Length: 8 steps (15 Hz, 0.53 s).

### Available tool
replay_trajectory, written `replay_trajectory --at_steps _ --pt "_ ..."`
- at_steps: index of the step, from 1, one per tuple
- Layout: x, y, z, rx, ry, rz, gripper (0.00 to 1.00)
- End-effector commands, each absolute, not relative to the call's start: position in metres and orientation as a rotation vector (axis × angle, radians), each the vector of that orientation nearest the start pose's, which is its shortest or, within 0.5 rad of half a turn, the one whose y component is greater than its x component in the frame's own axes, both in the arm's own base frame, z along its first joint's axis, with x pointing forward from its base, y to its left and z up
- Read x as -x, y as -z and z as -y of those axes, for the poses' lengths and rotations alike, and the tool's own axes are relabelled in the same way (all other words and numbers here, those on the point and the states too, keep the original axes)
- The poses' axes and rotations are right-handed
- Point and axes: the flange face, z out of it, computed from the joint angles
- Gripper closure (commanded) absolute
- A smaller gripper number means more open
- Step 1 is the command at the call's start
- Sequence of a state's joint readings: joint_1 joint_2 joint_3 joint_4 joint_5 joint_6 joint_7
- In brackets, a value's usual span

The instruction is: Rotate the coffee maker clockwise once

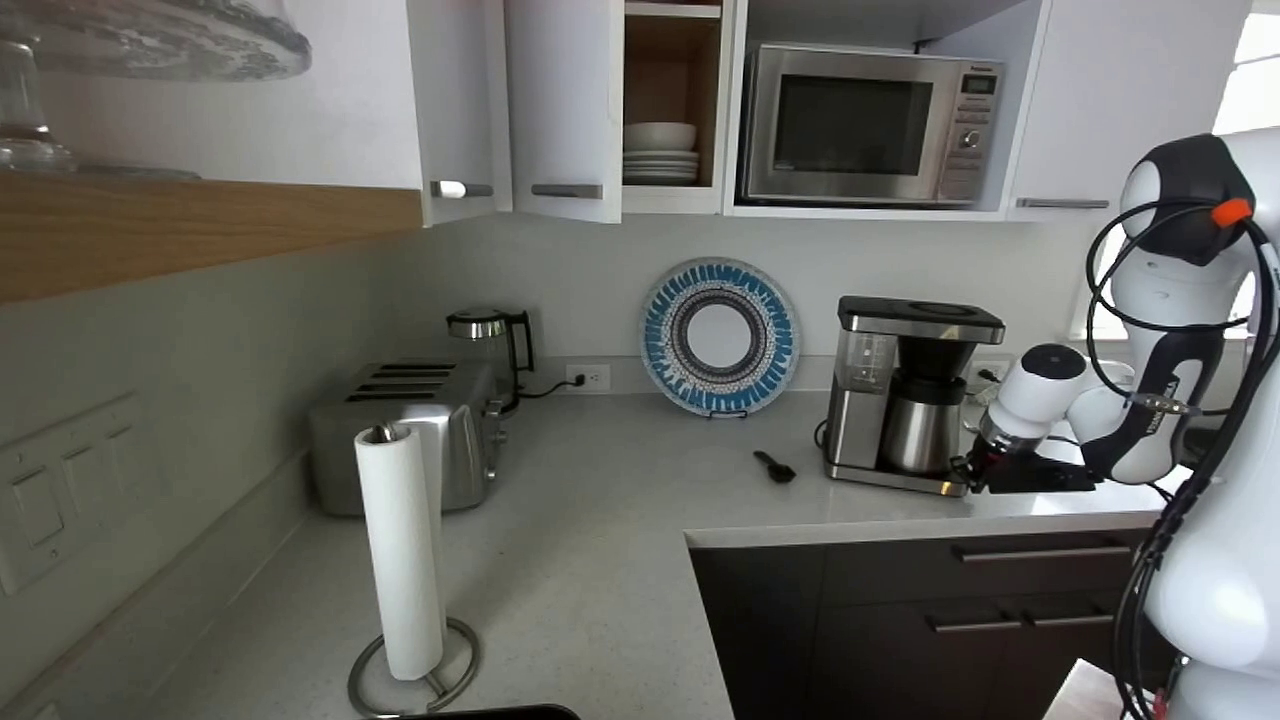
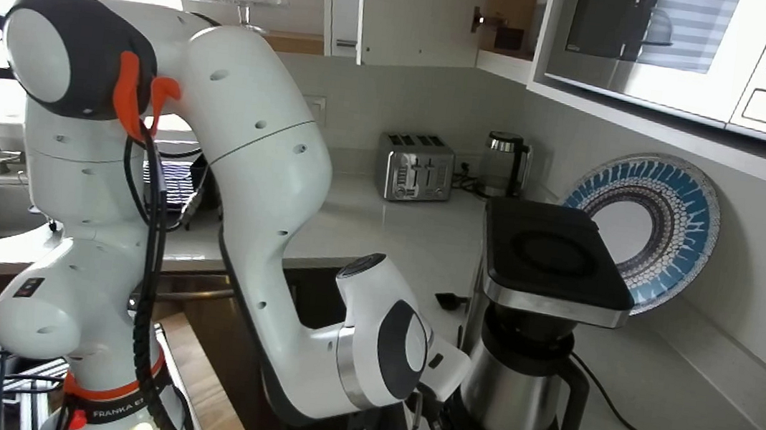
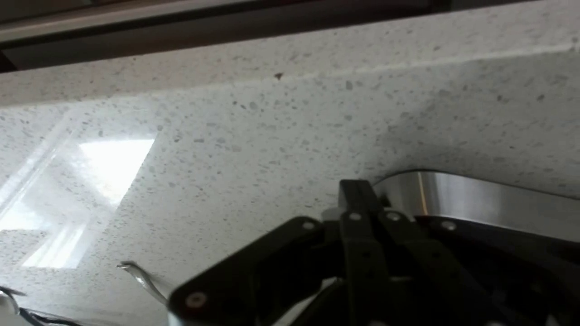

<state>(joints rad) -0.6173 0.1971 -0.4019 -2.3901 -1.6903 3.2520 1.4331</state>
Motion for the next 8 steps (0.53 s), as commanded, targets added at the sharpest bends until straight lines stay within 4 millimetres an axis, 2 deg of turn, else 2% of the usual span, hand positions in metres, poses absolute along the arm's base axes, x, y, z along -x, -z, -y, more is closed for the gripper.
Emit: replay_trajectory --at_steps 1,8 --pt "-0.366 -0.274 0.282 3.062 0.902 -0.984 1.0" --pt "-0.379 -0.274 0.273 3.105 0.903 -0.943 1.0"
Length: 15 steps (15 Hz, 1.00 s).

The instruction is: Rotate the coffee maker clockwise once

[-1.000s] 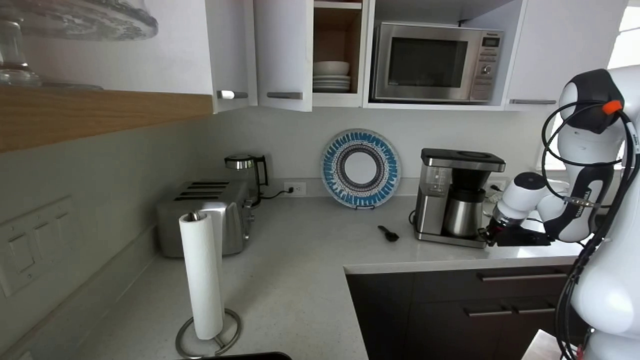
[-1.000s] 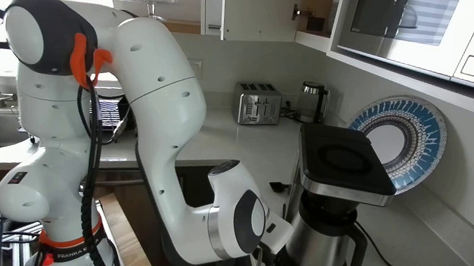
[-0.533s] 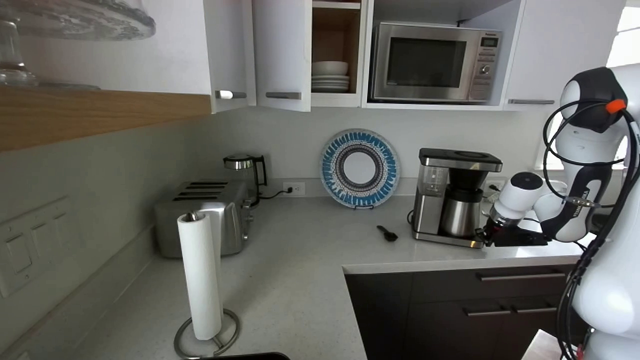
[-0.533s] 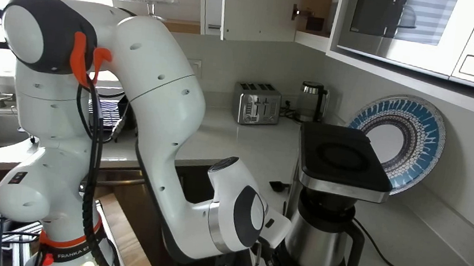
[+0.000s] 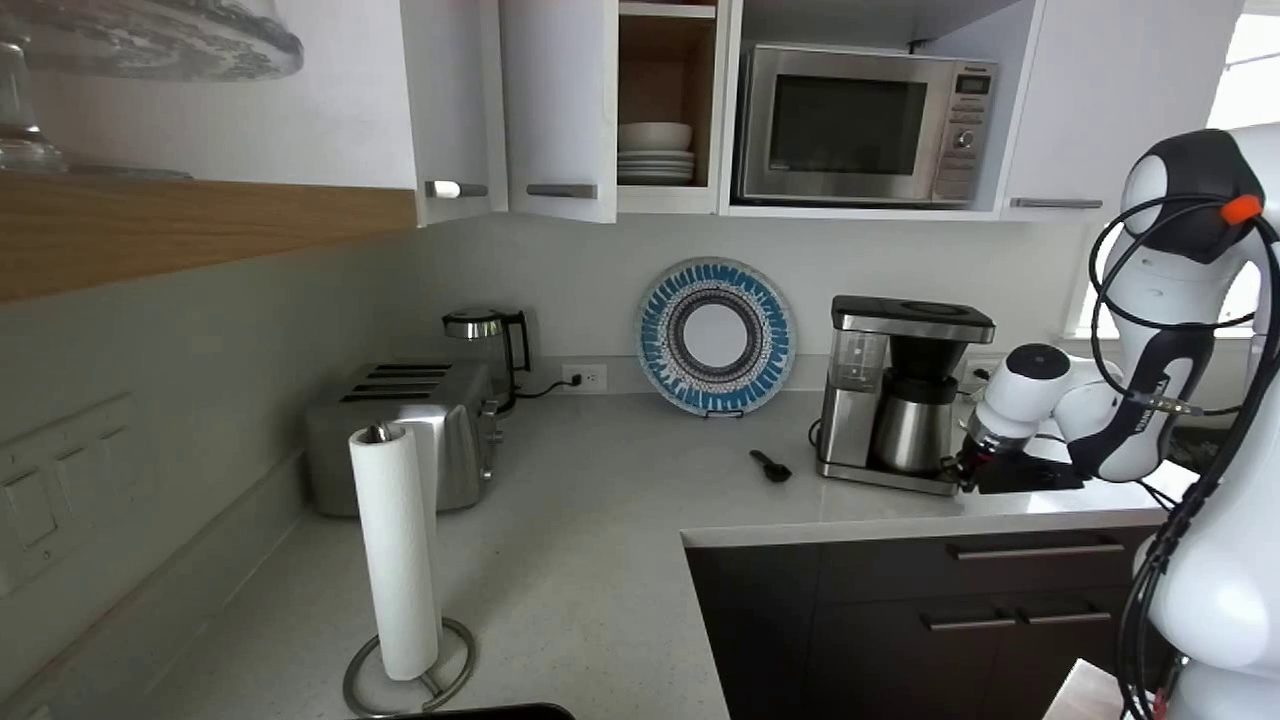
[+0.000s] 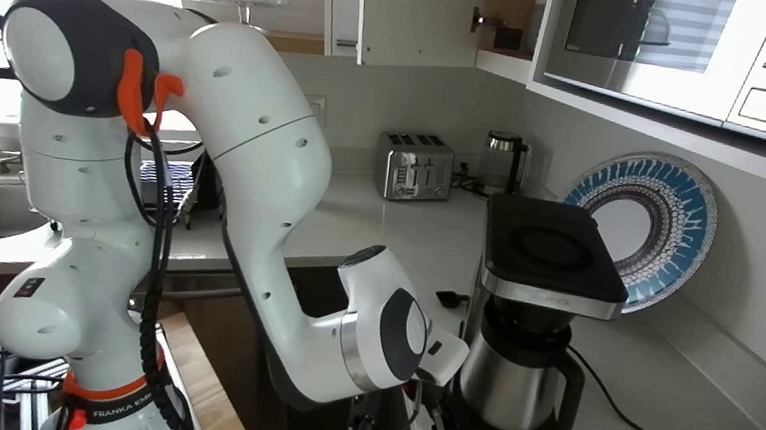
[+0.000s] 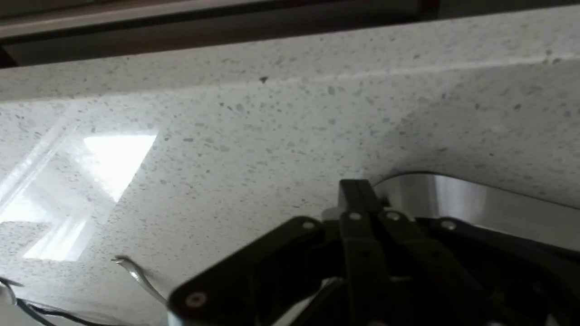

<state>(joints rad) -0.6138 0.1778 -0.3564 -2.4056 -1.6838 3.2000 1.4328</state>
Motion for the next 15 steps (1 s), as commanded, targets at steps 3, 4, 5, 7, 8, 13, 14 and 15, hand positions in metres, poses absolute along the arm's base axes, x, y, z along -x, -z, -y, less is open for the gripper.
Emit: replay_trajectory --at_steps 3,4,5,7,8,13,14,15 --pt "-0.382 -0.27 0.27 3.12 0.887 -0.938 1.0" --pt "-0.383 -0.271 0.27 3.122 0.891 -0.939 1.0" --pt "-0.384 -0.272 0.27 3.129 0.894 -0.934 1.0" --pt "-0.387 -0.274 0.269 3.141 0.899 -0.929 1.0" --pt "-0.389 -0.275 0.269 3.147 0.903 -0.928 1.0" --pt "-0.394 -0.276 0.269 3.157 0.899 -0.923 1.0" --pt "-0.394 -0.276 0.269 3.161 0.898 -0.921 1.0" --pt "-0.395 -0.276 0.268 3.162 0.895 -0.922 1.0"
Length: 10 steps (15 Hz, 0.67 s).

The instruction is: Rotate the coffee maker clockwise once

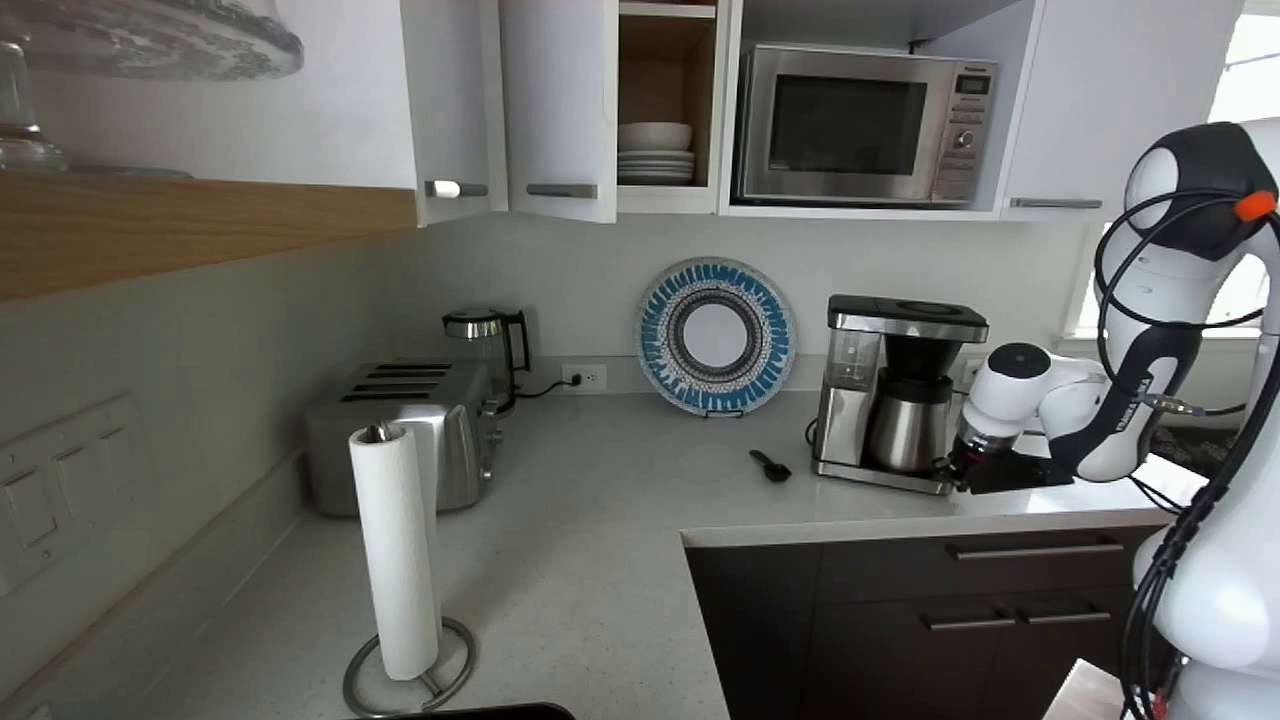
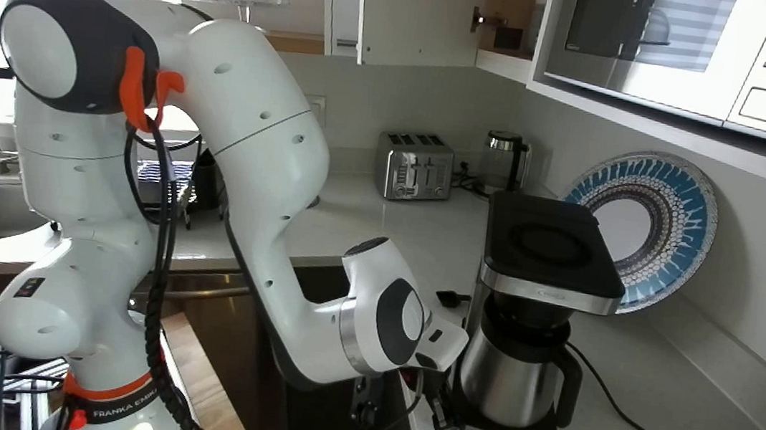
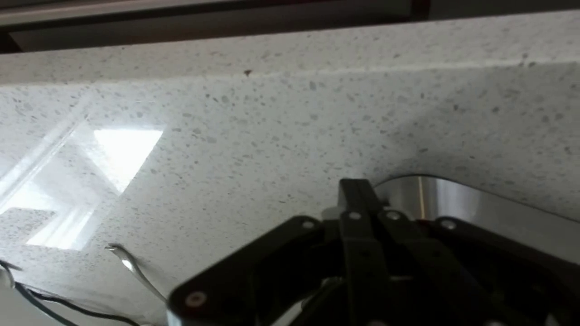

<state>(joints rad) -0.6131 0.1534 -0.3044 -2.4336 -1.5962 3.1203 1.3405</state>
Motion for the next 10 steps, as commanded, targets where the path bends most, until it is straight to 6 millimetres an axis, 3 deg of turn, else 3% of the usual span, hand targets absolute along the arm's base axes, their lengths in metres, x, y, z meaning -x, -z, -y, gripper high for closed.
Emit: replay_trajectory --at_steps 1,10 --pt "-0.3962 -0.2763 0.2677 3.165 0.894 -0.922 1.0" --pt "-0.4058 -0.282 0.2639 3.197 0.896 -0.931 1.0"
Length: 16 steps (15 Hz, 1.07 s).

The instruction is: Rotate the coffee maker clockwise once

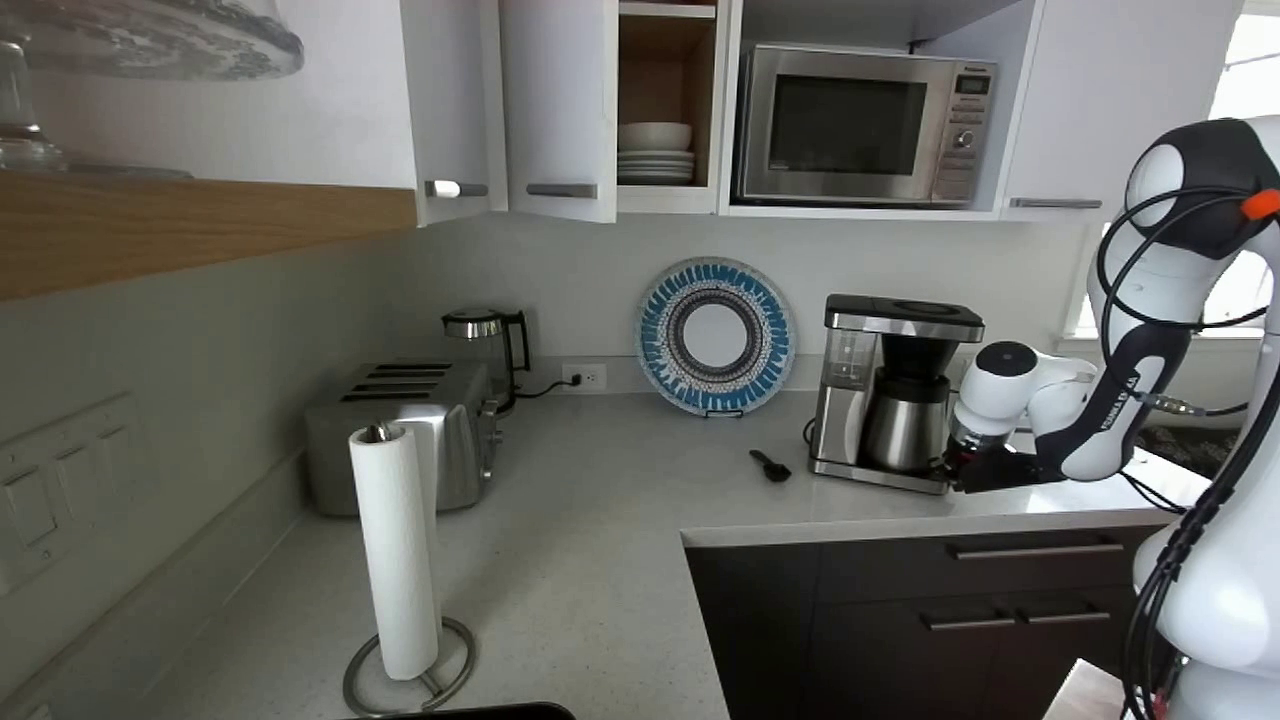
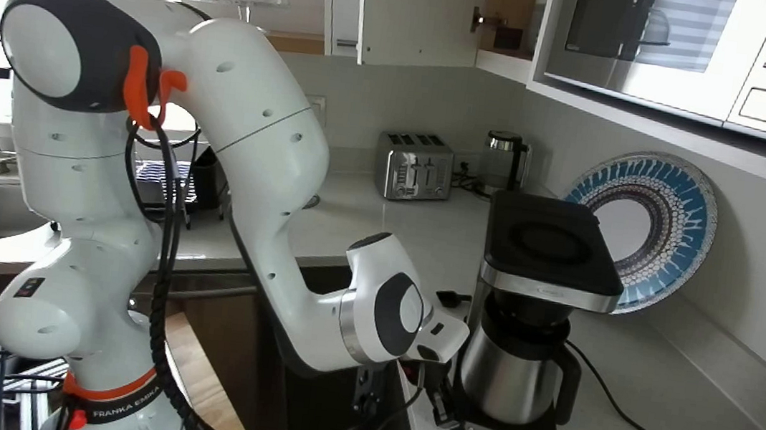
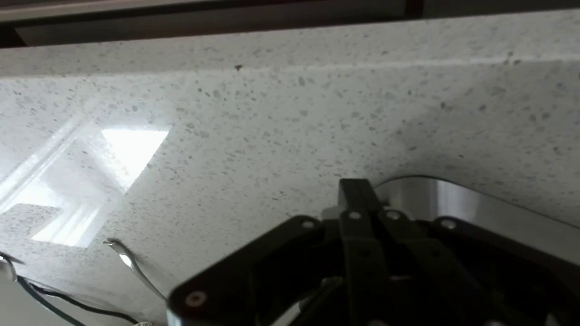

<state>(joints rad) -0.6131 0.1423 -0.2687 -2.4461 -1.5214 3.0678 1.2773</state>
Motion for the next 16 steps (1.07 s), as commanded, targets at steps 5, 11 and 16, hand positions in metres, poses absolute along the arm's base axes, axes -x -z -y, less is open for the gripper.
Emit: replay_trajectory --at_steps 5,11,16 --pt "-0.41 -0.283 0.259 3.214 0.886 -0.934 1.0" --pt "-0.418 -0.283 0.254 3.245 0.876 -0.933 1.0" --pt "-0.425 -0.284 0.251 3.267 0.868 -0.941 1.0"
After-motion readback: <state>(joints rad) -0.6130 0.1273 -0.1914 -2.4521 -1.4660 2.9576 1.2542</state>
